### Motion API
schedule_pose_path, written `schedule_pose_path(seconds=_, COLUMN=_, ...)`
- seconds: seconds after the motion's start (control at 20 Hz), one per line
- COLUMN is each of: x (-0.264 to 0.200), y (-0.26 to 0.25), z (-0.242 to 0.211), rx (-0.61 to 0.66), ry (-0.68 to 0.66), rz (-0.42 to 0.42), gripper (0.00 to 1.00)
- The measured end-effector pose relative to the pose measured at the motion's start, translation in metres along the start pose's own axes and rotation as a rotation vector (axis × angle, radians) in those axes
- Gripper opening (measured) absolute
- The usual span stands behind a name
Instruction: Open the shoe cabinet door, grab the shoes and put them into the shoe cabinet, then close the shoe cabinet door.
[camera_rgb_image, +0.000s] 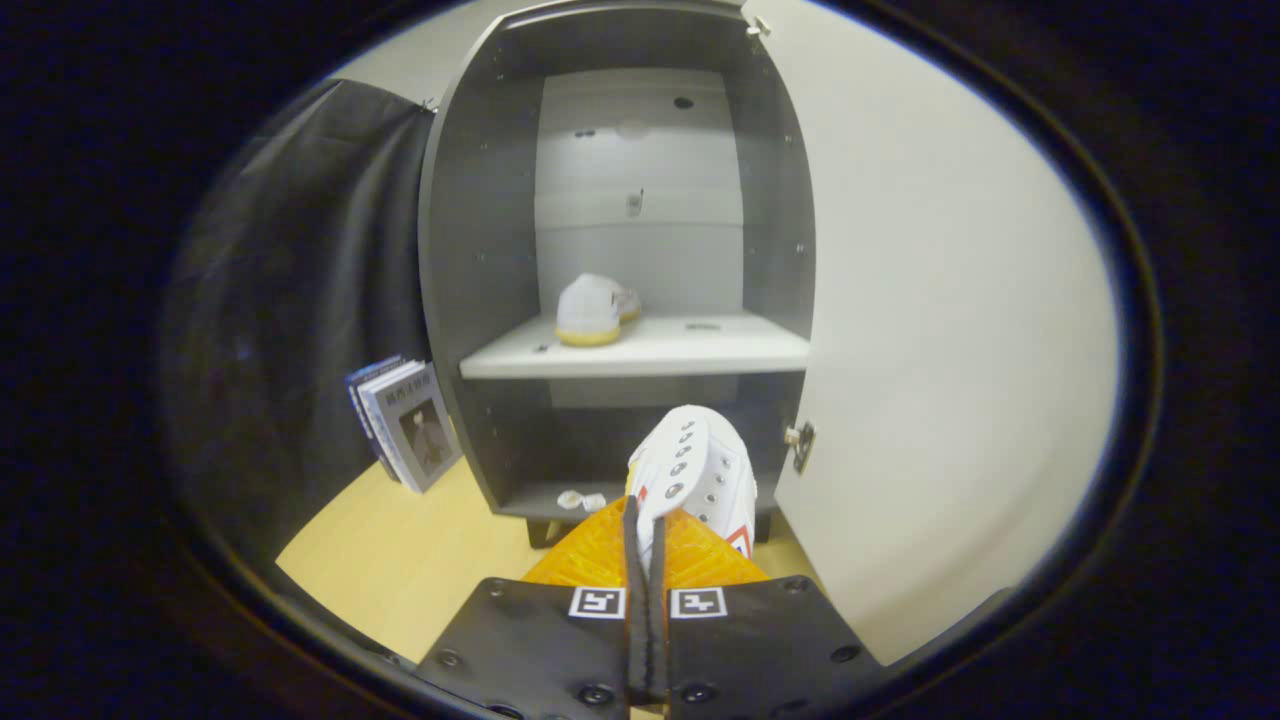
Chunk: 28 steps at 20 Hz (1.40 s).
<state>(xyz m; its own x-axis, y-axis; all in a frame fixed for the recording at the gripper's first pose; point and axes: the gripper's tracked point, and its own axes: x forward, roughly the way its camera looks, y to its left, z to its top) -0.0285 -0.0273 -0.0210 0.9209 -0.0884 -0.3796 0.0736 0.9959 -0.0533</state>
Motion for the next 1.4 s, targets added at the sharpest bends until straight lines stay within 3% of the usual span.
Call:
schedule_pose_path(seconds=0.25, x=0.013, y=0.002, z=0.075, rx=-0.018, ry=-0.14, rz=-0.02, gripper=0.02)
schedule_pose_path(seconds=0.45, x=0.037, y=0.005, z=0.093, rx=0.011, ry=-0.178, rz=-0.028, gripper=0.02)
schedule_pose_path(seconds=1.05, x=0.13, y=-0.002, z=0.119, rx=0.018, ry=-0.146, rz=-0.059, gripper=0.03)
schedule_pose_path(seconds=1.4, x=0.174, y=0.007, z=0.135, rx=-0.014, ry=-0.061, rz=-0.069, gripper=0.04)
